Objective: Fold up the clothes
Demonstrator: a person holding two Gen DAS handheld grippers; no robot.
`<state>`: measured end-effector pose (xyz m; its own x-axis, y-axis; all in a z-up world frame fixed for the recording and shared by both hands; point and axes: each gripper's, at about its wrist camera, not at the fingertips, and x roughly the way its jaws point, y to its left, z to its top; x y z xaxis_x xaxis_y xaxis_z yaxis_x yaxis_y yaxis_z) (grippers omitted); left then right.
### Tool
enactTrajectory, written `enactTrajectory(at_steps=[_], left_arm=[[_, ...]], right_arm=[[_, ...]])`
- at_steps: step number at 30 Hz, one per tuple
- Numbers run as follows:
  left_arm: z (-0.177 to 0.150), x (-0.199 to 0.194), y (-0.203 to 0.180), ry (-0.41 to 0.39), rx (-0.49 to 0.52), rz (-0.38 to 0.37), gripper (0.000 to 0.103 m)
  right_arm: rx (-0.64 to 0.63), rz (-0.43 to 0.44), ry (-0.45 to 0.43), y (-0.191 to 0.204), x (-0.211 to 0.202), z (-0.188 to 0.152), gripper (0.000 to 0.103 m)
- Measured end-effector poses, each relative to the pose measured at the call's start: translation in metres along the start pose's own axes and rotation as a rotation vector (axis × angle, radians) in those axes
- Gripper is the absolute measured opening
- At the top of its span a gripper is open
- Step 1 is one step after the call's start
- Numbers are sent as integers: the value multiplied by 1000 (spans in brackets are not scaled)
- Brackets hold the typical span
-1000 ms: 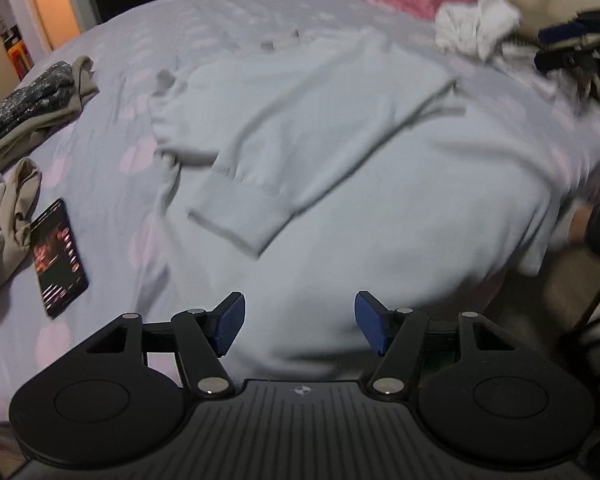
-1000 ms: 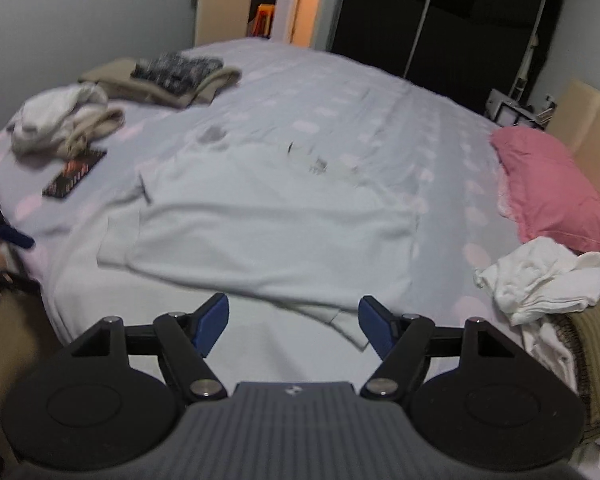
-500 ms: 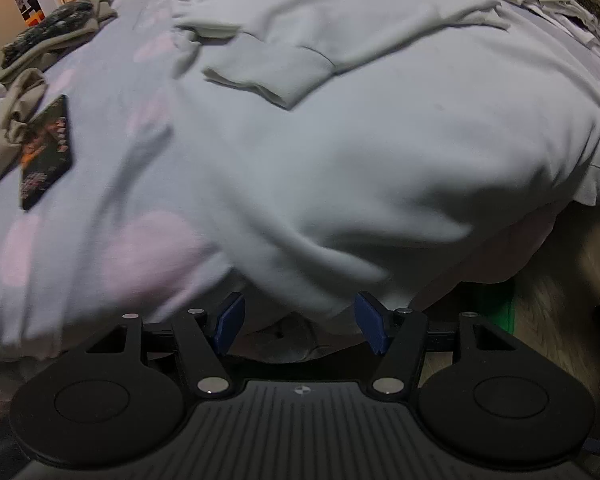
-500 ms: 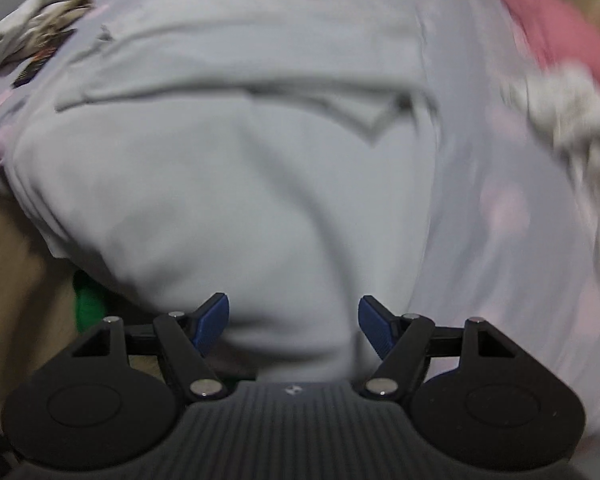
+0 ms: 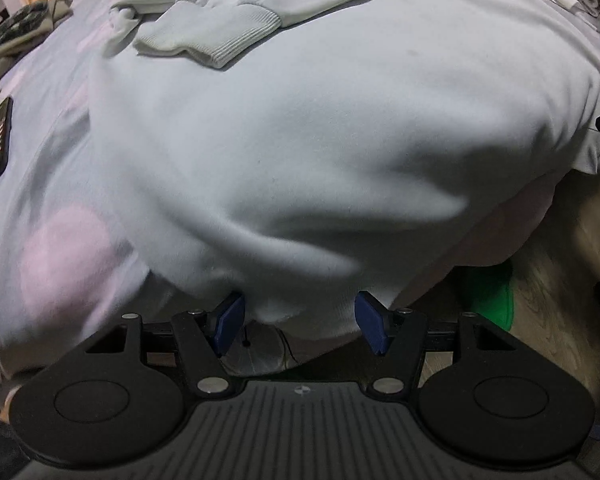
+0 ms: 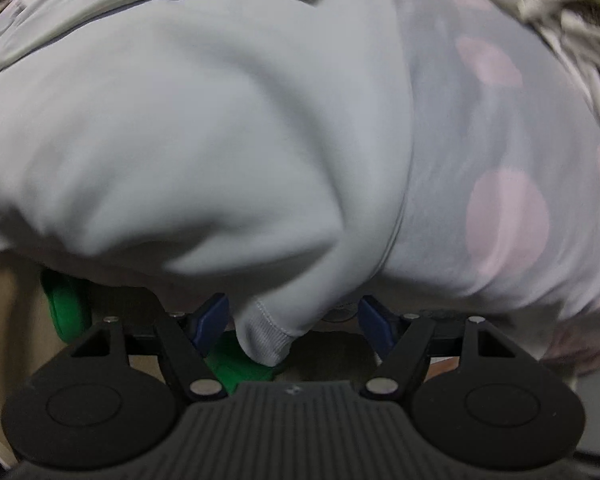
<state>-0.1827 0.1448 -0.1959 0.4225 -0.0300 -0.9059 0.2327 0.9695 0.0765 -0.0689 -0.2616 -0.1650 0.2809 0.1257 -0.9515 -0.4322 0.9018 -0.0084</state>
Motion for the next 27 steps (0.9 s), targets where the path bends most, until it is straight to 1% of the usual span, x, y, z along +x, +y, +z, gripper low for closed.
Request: enactTrajectory(at_steps=[1,3,4,5,7,8,9,10,11,12,14,15,16,17,18,21,24,27], left_arm=[[1,2,1,5,-1,-7,59],[2,4,4,27,-21,-21,59],[2,5,7,40,-33,-27,56],[3,6,10,60,-48,-32,51],[2,6,18,133,-94,-40,18],[2,6,22,170,-117,-45,13],[2,6,26,195,-136,-49,6],[0,4,29,197,-149,-52,3],[-2,2,33,198,-161,-56,3],[-3,0,35,197,-165,-51,3],[-1,0,32,182,-136,-5,4],[2,2,30,171,-120,23,11],[3,3,29,160,-99,41,26],[3,5,27,151,-76,56,36],[3,5,23,141,-51,62,53],[4,2,14,89,5,56,54],[5,2,11,82,14,52,55],[4,6,13,90,14,76,55]], right_arm=[[8,9,3,-2,4,-1,71],[5,15,14,-3,10,-3,64],[-2,21,29,-4,13,-4,48],[-9,30,46,-4,15,-5,24],[-36,32,61,-2,14,-5,18],[-50,37,66,0,12,-4,15],[-57,44,70,0,9,-3,14],[-56,50,74,1,7,-3,12],[-55,56,78,1,5,-2,12],[-59,59,82,2,4,-3,12],[-73,59,87,4,2,-4,12],[-78,59,86,5,2,-5,12],[-85,57,84,7,2,-5,12],[-93,56,82,8,2,-5,12],[-100,54,81,7,3,-6,12],[-108,48,80,3,4,-7,12],[-110,46,82,6,6,-8,12],[-124,40,85,10,3,-8,13]])
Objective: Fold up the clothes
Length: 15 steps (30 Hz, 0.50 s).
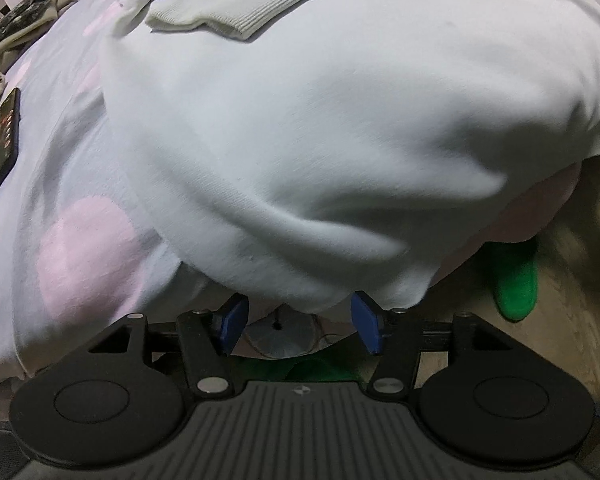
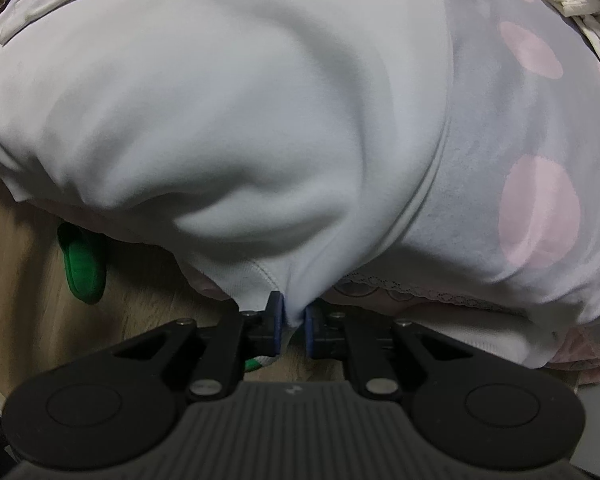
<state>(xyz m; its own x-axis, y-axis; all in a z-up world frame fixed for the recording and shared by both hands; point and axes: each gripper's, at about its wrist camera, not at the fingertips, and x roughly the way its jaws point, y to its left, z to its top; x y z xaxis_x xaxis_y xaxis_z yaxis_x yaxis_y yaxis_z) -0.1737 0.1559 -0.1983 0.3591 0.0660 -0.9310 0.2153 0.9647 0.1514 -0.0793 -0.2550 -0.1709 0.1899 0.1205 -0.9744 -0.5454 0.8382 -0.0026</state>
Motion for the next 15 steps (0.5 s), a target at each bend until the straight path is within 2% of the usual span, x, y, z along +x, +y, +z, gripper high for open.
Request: enactTrajectory(at_steps=[3,5,6,7,10,15], left_arm=[[-2,-2,6,-35,-21,-10,51],[1,-4,15,-14,-64,-61,29],[2,-5,20,5,-93,-86,13],[4,-5,26,45,-140,-112,0],[6,-15,38,93,-189,-187,0],[5,-50,28,139,-8,-225,0]], right_arm=[[-9,-4,0,6,-6,4,13],[-8,-5,-1,6,-6,4,13],[-8,-5,-1,6,-6,4,13],[-10,-5,-1,7,-6,4,13],[-24,-5,3,9,-9,6,12],[-97,49,47,14,-29,11,11]])
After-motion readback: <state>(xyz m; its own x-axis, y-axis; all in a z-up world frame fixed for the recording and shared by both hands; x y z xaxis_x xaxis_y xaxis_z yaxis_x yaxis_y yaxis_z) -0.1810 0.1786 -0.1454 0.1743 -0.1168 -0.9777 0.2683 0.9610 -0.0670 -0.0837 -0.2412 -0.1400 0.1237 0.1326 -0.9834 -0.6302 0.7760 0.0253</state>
